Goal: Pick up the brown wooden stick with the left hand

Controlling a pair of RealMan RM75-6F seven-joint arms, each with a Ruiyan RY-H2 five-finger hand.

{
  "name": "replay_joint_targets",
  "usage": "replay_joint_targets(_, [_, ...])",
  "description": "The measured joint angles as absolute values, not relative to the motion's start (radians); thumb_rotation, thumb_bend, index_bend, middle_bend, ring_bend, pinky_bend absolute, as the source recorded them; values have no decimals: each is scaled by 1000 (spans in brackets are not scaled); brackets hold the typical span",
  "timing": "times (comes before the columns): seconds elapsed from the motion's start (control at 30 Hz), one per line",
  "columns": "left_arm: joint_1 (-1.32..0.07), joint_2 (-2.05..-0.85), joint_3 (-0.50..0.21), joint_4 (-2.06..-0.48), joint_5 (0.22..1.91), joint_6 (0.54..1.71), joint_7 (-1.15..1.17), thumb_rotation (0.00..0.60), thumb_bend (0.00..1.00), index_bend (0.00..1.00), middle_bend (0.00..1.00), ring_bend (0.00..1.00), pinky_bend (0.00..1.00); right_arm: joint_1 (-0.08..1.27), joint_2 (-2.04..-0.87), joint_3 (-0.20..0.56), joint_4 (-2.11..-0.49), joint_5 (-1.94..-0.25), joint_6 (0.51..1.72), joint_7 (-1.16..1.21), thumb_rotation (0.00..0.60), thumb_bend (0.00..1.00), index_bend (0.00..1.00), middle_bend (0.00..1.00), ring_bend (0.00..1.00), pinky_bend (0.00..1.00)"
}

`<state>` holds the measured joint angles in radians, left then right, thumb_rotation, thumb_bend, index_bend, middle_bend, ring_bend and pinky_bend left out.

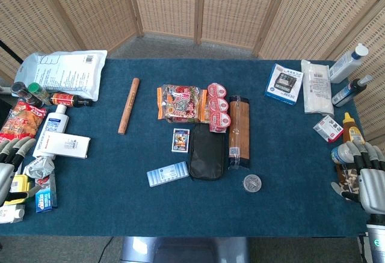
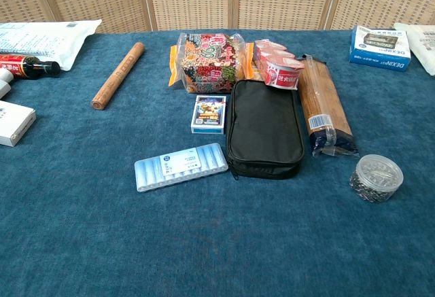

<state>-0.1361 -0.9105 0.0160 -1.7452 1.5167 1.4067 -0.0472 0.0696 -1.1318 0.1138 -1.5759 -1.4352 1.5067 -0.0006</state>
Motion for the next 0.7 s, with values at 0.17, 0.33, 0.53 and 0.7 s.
replay_joint_targets(0.17, [-139, -919, 19, -1724, 1522, 1393, -63, 600, 0, 0, 0, 0, 0, 73, -1134, 113, -1585, -1449, 1510, -10, 598, 39, 0, 0, 0, 0])
replay_joint_targets(0.33, [-166, -928, 7, -1697, 1536, 1373, -55, 600, 0, 0, 0, 0, 0, 59, -1132, 108, -1593, -1456, 1532, -8, 599, 41, 0, 0, 0, 0])
replay_joint_targets(0.53, [-241, -967, -31, -1630, 1547, 1316, -13, 600, 0, 0, 0, 0, 0, 37, -1126, 101, -1604, -1461, 1559, -6, 599, 39, 0, 0, 0, 0])
replay_joint_targets(0.7, [-319, -1044, -63, -1529, 1548, 1246, 21, 600, 0, 0, 0, 0, 0, 18, -1114, 99, -1611, -1454, 1578, -5, 598, 39, 0, 0, 0, 0])
